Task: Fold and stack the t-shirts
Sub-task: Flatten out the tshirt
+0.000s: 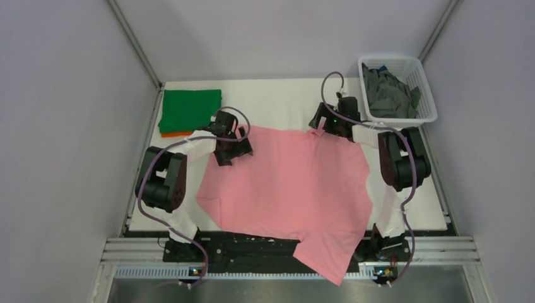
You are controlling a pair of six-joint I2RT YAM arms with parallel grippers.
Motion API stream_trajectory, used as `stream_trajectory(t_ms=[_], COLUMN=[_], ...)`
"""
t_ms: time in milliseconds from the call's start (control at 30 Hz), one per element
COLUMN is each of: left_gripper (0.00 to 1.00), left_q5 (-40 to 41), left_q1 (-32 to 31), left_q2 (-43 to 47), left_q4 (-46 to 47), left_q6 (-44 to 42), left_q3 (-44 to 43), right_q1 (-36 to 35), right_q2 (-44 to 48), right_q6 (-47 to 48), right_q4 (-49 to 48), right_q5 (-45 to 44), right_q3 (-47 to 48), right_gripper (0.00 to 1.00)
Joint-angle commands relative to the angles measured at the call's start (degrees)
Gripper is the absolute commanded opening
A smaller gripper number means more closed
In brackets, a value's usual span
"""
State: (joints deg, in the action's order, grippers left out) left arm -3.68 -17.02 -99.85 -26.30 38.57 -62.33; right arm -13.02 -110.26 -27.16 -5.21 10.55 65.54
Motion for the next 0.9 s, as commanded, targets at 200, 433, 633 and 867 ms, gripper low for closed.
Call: stream_trajectory(t_ms=[200,433,633,867], left_gripper=[0.99,0.99,0.99,0.99], left_q5=[2.24,1.55,3.08,3.12], left_q1=[0.13,0.14,0.14,0.14], left_q2=[3.02,5.00,7.13,7.90], left_q4=[-0.39,-0.42,-1.97,-1.54], left_q6=[-0.22,0.50,0.28,0.35], left_q3=[4.85,6.25,6.49,6.78], right_q1=[-0.91,-2.18,-2.25,-2.25], right_q2=[-9.33,-18.45,-23.80,-13.13], right_q6=[-7.19,-9.29,-7.50,2.57], right_q4=[-15.08,-13.11,-7.60,-0.06], right_q5=[-1.48,-0.96,0.87,-1.12], right_q3=[11.78,25.83,35.05,30.97], right_gripper=[0.98,0.98,0.98,0.98])
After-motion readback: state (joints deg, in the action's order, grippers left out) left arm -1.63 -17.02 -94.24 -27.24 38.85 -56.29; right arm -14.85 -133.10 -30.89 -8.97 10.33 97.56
